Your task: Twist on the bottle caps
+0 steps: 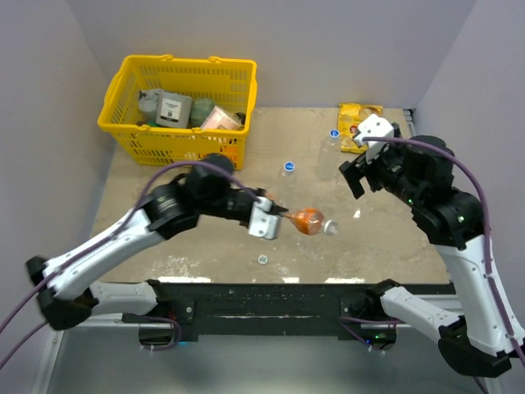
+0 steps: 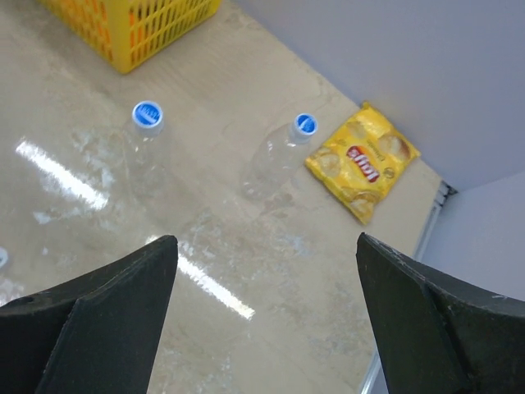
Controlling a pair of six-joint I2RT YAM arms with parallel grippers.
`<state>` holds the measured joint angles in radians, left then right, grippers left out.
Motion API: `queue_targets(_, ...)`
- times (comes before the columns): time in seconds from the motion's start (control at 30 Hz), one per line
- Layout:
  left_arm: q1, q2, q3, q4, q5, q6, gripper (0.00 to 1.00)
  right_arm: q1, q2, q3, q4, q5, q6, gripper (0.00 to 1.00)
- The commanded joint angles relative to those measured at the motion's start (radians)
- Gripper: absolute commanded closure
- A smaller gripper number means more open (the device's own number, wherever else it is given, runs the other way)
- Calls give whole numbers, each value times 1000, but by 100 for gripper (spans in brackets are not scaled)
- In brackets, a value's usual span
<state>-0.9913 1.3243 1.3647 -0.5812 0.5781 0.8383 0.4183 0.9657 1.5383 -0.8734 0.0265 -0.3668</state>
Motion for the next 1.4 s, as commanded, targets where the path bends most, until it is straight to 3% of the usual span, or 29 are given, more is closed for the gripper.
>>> queue_targets(0.0,65,-231,-110,12,-169,-295,100,-3,24,-104,-10,-149,-61,9)
queue_targets(0.13,227,-373,-183,-19,-337,-519,100,-3,-10,-199,-76,-432,-245,13)
queue_targets(0.27,462,-494,-309,-16,-325,-648,100,11,28,-259,-170,-626,-348,19)
queue_targets(0.37,612,-511,-338,-46,-246,-732,100,114,106,-308,-179,-624,-389,27)
queue_targets(0.43,684,-499,-345,-51,-193,-818,100,262,123,-388,-98,-568,-422,28)
queue_targets(0.53,779,-491,-358,-26,-106,-893,100,391,157,-486,77,-478,-431,28)
queue_targets(0.7,841,-523,-391,27,-155,-912,100,519,280,-533,308,-410,-419,32)
queue_targets(0.8,884,-542,-388,63,-149,-933,100,594,349,-543,364,-364,-465,35)
queue_targets(0.93,922,-547,-366,72,-126,-949,100,617,455,-504,369,-379,-497,42)
queue_targets(1.37,942,-576,-388,81,-107,-959,100,637,650,-468,323,-372,-690,45)
